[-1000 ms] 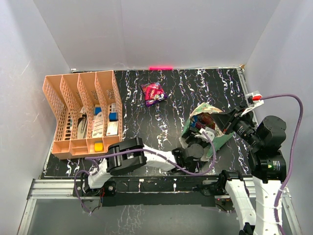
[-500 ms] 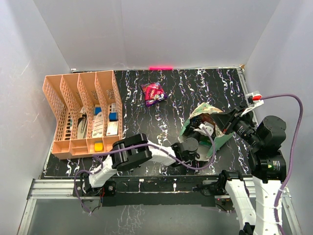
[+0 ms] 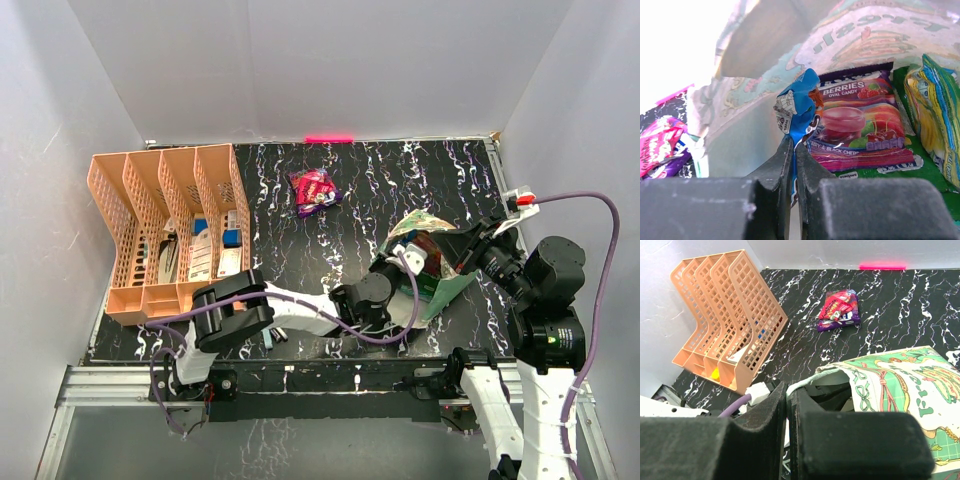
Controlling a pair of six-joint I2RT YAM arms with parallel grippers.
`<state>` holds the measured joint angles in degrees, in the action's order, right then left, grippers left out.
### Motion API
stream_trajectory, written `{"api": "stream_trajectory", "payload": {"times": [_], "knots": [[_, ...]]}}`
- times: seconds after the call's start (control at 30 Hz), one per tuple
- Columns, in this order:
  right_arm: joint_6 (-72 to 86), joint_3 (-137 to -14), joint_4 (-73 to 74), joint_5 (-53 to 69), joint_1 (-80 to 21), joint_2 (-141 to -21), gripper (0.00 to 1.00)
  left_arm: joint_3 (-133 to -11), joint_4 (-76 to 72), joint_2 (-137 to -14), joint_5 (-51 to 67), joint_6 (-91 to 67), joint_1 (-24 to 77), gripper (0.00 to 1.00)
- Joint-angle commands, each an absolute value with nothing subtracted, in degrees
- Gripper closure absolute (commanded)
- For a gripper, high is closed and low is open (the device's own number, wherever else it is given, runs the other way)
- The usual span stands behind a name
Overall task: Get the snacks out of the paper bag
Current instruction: Take out the snack from the paper bag.
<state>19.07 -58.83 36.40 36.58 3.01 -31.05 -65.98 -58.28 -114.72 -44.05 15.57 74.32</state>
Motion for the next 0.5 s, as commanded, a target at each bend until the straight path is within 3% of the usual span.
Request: {"api": "stream_trajectory", "payload": {"times": [0.0,0.17,0.47], "knots": [[19.5,-62.5,33.7,36.9,2.7,-29.9,0.93,-65.4,-57.4,-111.5,-40.6,12.9,73.7,0.97],[18.9,-62.8,34.1,36.2,2.7,-29.8,0.93,-58.7,-51.8,-102.3,-31.4,9.2,74.9,1.0],[18.3,-61.7,33.4,36.2,2.7,-29.4,0.93,-46.5,-21.6,-68.5,-8.8,-2.9,75.2,1.0]]}}
